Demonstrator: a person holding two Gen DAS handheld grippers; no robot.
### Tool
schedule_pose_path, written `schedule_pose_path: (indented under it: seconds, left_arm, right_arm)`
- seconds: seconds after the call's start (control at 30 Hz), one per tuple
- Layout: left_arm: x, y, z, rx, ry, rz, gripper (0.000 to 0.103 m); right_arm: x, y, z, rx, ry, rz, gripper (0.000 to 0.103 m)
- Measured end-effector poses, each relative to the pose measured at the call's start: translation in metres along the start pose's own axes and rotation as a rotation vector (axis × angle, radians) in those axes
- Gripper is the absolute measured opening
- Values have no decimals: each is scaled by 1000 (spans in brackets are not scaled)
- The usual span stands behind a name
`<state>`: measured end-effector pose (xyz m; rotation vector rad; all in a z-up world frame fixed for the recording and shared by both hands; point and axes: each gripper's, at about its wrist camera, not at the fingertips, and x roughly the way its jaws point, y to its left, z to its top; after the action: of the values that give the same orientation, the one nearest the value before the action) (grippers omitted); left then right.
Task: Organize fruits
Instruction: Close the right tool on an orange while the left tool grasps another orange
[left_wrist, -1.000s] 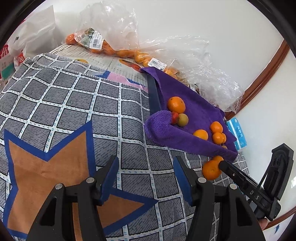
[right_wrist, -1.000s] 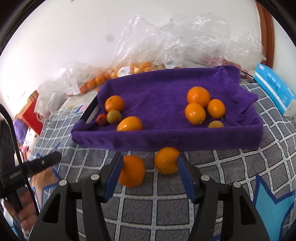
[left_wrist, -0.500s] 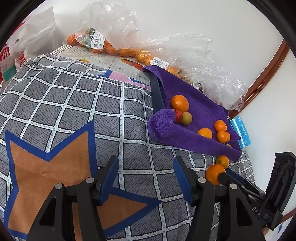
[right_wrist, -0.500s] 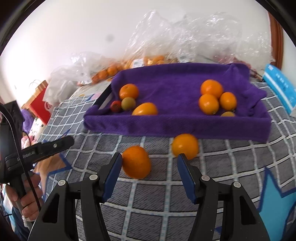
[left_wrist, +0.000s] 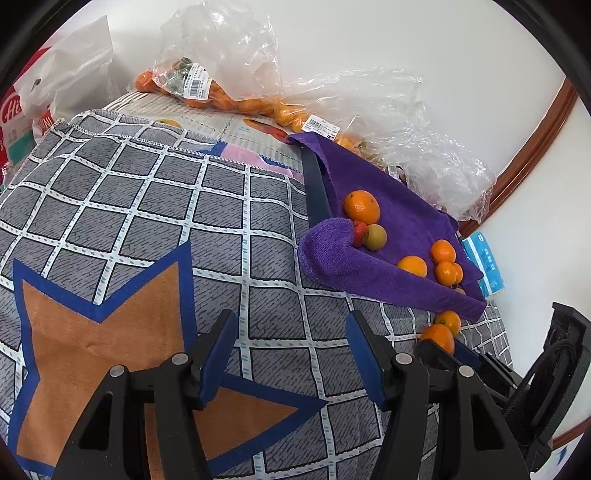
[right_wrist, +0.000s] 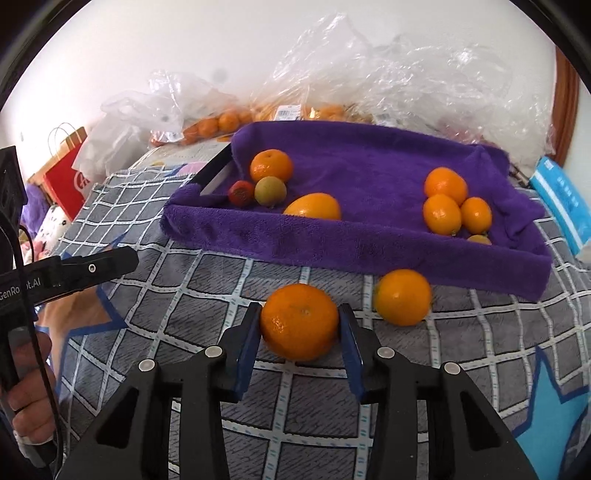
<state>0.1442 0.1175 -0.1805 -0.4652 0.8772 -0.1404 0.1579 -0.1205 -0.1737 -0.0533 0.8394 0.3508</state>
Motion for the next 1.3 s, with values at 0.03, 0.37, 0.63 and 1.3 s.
schedule_pose_path:
  seconds: [0.03, 0.37, 0.63, 1.3]
  left_arm:
    - [0, -1, 0, 4, -3, 4, 59]
    - [4, -14, -7, 79, -35, 100, 60]
    - [4, -35, -13, 97, 52, 140, 68]
    - [43, -149, -29, 273, 135, -18, 76]
  right_arm:
    - [-2, -1, 0, 1, -7, -5, 41]
    - [-41, -42, -6, 97, -75, -44, 41]
    - [-62, -82, -14, 169, -102, -78, 41]
    - [-90, -147, -43, 195, -142, -160, 41]
